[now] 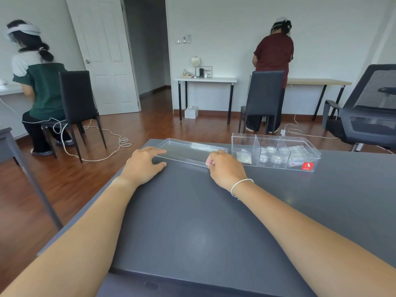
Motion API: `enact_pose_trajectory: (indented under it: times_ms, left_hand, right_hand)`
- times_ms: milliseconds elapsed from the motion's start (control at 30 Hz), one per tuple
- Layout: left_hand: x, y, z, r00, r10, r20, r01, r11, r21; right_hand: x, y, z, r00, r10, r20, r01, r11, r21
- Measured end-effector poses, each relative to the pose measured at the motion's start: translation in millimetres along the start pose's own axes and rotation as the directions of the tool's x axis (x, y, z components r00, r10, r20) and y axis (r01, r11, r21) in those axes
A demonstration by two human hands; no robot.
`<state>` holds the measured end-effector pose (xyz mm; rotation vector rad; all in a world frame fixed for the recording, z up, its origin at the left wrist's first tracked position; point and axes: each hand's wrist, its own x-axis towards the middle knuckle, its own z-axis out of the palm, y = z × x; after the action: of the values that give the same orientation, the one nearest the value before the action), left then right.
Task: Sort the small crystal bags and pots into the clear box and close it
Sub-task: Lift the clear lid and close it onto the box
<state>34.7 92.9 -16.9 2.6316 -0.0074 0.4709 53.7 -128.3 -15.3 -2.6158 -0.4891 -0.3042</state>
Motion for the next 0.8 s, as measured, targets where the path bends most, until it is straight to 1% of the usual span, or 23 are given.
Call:
enact_pose_trajectory:
  times_ms: [100, 233, 333, 400, 533, 633, 800]
  left_hand:
    - [0, -3, -5, 0.998, -0.018, -0.062, 0.012, 0.995, -0.100]
    - [-1, -10, -17, 0.976, -0.073, -0.207, 0.029, 0.977, -0.210]
    - [-3, -3, -24, 0.940, -0.041, -0.339, -0.073, 0.945, -0.319]
    - [-5, 6, -26, 0.917, -0.035, -0.398, -0.138, 0.907, -0.398]
    - [-9, 22, -28, 0.893, -0.067, -0.446, -0.189, 0.842, -0.506]
    - [-12, 33, -24, 0.879, -0.045, -0.474, -0.228, 0.834, -0.502]
    - [-14, 55, -20, 0.880, -0.025, -0.474, -0.262, 0.807, -0.529]
  right_hand:
    - [-4, -2, -4, 0.999, 0.003, -0.052, 0.003, 0.994, 0.111]
    - [-9, -7, -13, 0.988, 0.022, -0.152, 0.015, 0.971, 0.237]
    - [-10, -7, -24, 0.979, 0.027, -0.202, 0.042, 0.944, 0.329]
    - [-12, -6, -33, 0.970, 0.021, -0.242, 0.074, 0.923, 0.379]
    - [-20, 3, -53, 0.947, 0.005, -0.322, 0.151, 0.876, 0.458]
    - [-26, 16, -67, 0.942, 0.011, -0.335, 0.172, 0.841, 0.513]
    - [-40, 41, -94, 0.935, 0.036, -0.354, 0.202, 0.766, 0.610]
